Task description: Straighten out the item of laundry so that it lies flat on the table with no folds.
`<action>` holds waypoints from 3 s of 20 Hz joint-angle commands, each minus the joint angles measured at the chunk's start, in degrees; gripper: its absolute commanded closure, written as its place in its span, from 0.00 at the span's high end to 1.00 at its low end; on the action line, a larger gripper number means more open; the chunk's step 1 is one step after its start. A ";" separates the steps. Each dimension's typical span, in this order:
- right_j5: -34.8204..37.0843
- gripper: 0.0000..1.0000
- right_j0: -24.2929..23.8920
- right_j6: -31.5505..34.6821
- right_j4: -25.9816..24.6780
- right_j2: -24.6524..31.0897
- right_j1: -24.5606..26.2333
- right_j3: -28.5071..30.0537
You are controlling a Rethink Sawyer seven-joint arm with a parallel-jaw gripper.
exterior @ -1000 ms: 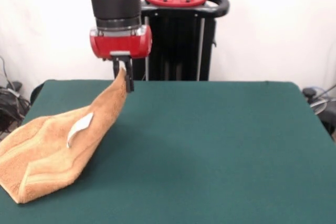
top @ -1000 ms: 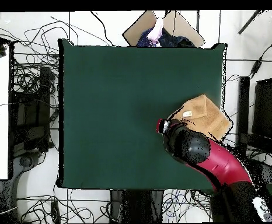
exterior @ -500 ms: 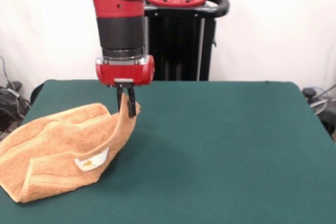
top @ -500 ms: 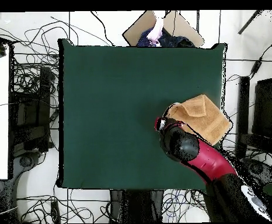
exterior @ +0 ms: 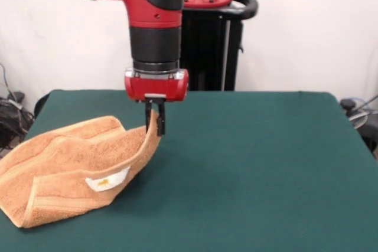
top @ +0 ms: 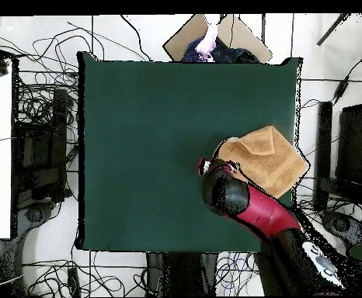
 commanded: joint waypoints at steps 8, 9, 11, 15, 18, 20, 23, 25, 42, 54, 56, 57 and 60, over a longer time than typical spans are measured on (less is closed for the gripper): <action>-1.99 0.00 9.78 20.17 7.18 -7.81 -3.59 3.39; -2.35 0.00 10.27 20.50 7.56 -8.09 -3.46 3.48; -2.68 0.00 10.55 20.58 8.06 -8.14 -3.17 3.47; -3.36 0.00 11.21 20.86 8.98 -8.19 -2.68 3.64; -4.14 0.00 11.24 20.96 9.68 -7.67 -2.15 3.88; -4.86 0.00 11.13 21.05 10.13 -7.13 -1.66 4.11; -5.33 0.00 11.55 21.05 10.69 -7.25 -1.36 4.09; -6.29 0.00 11.77 21.41 11.15 -7.17 -0.89 4.30; -9.84 0.00 15.80 23.71 16.73 -8.01 0.48 6.31; -9.56 0.00 18.85 26.66 18.13 -9.47 -0.46 7.79; -9.75 0.00 19.54 27.23 18.26 -9.79 -0.37 7.94; -9.92 0.00 19.87 27.48 18.37 -9.96 -0.29 8.03; -10.70 0.00 20.26 28.61 18.19 -9.84 0.27 8.26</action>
